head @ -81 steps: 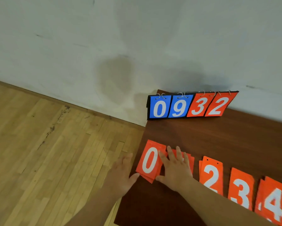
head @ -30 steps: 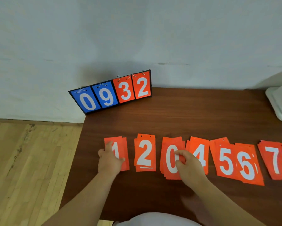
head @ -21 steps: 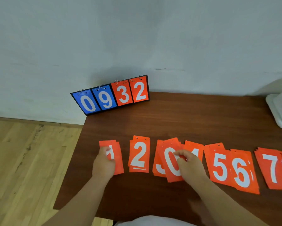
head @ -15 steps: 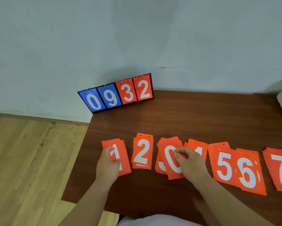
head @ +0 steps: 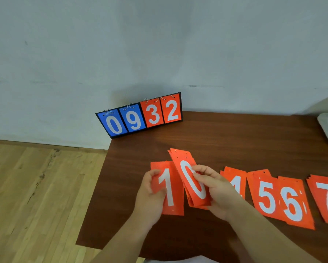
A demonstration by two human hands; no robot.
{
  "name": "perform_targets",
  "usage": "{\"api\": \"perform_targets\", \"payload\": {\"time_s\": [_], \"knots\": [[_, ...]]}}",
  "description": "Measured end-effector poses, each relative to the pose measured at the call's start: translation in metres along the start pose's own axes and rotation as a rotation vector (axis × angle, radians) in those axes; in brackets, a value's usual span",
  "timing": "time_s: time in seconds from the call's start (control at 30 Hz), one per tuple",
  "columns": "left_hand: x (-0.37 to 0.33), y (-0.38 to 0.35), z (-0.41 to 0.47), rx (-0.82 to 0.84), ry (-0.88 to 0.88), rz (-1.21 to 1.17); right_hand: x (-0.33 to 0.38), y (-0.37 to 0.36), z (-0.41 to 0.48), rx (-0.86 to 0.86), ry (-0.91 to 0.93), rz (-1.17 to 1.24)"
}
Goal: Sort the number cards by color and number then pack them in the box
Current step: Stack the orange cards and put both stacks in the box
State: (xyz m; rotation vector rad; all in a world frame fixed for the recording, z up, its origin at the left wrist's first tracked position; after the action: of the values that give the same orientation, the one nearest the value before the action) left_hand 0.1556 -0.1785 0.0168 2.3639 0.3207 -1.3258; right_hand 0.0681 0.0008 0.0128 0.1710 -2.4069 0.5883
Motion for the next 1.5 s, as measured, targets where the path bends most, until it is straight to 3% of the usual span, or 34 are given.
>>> {"api": "perform_targets", "payload": {"time_s": [0.2, 0.47, 0.57, 0.63, 0.8, 1.03, 1.13, 1.3, 1.5], "knots": [[-0.021, -0.002, 0.002, 0.123, -0.058, -0.067, 0.001, 0.000, 0.002, -0.256, 0.166, -0.221], [-0.009, -0.003, 0.010, 0.312, -0.025, -0.197, -0.026, -0.033, 0.002, -0.236, 0.187, -0.290], [0.003, -0.005, 0.018, 0.361, -0.032, -0.161, -0.031, -0.028, 0.002, -0.294, 0.203, -0.425], [0.013, -0.003, 0.026, 0.336, -0.030, -0.080, -0.034, -0.013, 0.001, -0.375, 0.206, -0.517], [0.055, 0.002, 0.058, 0.204, 0.060, 0.440, -0.027, 0.035, -0.012, -0.560, 0.248, -0.630], [0.064, -0.037, 0.085, 0.085, 0.142, 0.829, -0.029, 0.098, -0.028, -0.594, 0.181, -0.655], [0.061, -0.057, 0.090, 0.025, 0.218, 0.884, -0.023, 0.122, -0.031, -0.576, 0.179, -0.653], [0.063, -0.069, 0.085, -0.037, 0.364, 0.776, 0.000, 0.162, -0.031, -0.556, 0.197, -0.695], [0.061, -0.076, 0.070, -0.123, 0.282, 0.681, 0.025, 0.199, -0.023, -0.458, 0.187, -0.653]]}}
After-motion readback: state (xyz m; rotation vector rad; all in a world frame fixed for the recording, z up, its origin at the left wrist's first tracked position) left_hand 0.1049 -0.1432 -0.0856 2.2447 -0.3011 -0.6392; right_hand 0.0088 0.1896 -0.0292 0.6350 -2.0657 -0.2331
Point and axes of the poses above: each hand's wrist, its own z-axis towards the middle knuckle, its own y-axis out of the back of the hand, x = y × z, the point moved 9 cm from there along z, towards the middle knuckle, and after that the axes turned 2 degrees about x, right-handed, at the moved point
